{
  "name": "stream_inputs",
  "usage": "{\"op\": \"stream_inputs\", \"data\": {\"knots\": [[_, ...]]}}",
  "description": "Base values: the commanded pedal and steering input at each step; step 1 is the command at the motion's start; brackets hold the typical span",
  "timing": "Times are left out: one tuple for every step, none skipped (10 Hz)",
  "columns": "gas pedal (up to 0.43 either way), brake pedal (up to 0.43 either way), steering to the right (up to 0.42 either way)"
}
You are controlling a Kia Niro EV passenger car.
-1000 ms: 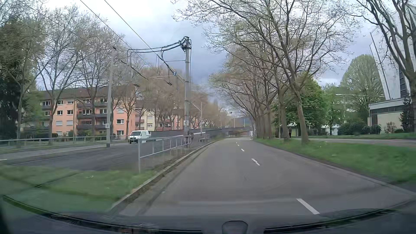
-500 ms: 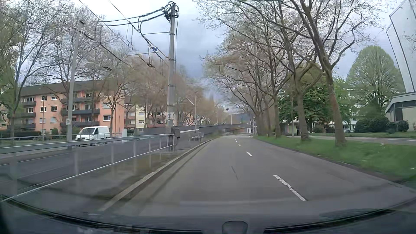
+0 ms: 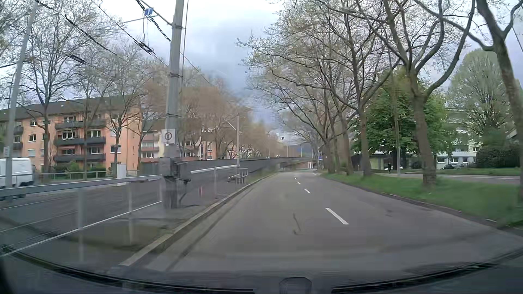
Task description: Follow the waypoints while adhering to traffic rules and regulations
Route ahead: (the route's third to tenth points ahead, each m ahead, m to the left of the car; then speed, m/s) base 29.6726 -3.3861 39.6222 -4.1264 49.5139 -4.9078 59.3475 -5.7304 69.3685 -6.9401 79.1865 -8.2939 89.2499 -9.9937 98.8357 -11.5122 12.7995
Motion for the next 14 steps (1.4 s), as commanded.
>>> {"op": "stream_inputs", "data": {"knots": [[0.13, 0.0, 0.011], [0.13, 0.0, 0.01], [0.13, 0.0, 0.01], [0.13, 0.0, 0.01], [0.13, 0.0, 0.01], [0.13, 0.0, 0.01], [0.13, 0.0, 0.01], [0.13, 0.0, 0.009], [0.13, 0.0, 0.008], [0.13, 0.0, 0.007], [0.13, 0.0, 0.006], [0.13, 0.0, 0.007], [0.13, 0.0, 0.006], [0.13, 0.0, 0.006]]}}
